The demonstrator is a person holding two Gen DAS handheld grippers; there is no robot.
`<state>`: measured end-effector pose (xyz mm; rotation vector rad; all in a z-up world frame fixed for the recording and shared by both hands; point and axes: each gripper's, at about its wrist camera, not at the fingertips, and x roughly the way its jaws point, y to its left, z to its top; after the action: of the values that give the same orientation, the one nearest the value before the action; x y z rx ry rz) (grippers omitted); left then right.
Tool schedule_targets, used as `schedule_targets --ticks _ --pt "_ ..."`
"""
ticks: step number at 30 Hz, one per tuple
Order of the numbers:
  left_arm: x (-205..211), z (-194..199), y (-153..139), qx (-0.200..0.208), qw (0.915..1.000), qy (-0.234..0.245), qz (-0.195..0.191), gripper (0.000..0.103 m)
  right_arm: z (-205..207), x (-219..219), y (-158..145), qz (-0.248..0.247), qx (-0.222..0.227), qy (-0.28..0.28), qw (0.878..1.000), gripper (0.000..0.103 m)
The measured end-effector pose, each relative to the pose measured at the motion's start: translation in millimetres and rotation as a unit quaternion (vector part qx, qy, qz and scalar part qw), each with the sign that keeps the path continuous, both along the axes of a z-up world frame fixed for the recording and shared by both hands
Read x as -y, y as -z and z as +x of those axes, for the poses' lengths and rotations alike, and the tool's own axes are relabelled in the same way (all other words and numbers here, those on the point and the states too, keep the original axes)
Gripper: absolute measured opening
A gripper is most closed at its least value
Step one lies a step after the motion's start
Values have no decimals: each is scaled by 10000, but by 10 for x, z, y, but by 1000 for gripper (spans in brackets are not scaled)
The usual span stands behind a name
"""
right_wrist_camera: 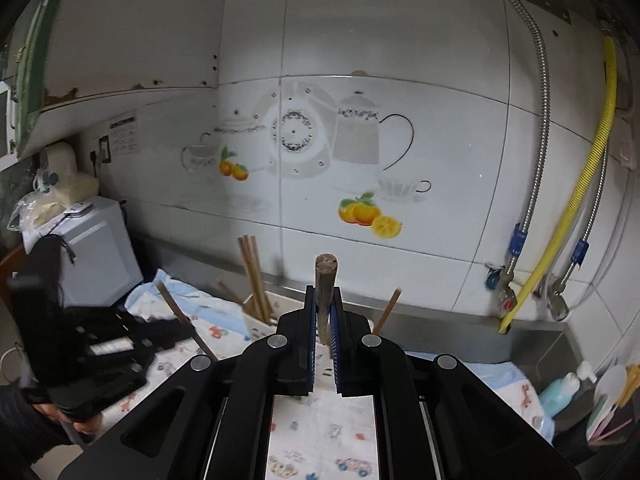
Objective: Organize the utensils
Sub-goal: 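Lift the chopstick upright with the left tool toward the holder, then lower the chopstick into the beige holder and open the left tool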
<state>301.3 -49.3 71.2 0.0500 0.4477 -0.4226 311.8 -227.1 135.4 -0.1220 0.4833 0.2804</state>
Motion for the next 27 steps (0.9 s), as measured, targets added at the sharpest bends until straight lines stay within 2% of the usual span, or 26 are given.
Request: schedule_targets --ticks 7,11,14,20,27 --pt "22 287 -450 527 9983 -237 -113 5 371 -15 233 -137 -263 181 9994 7" --pt "21 452 -607 815 9957 -406 -161 5 523 -10 385 -189 -423 218 9987 7" --pt "37 607 -617 813 9953 -516 -141 5 603 -17 470 -253 -538 214 9980 7" --pt "58 931 -373 433 9968 -666 13 5 714 -10 579 -284 -684 216 9970 7" --pt "-22 1141 -115 -13 9973 -724 -109 5 773 -35 682 -312 -775 216 9963 7"
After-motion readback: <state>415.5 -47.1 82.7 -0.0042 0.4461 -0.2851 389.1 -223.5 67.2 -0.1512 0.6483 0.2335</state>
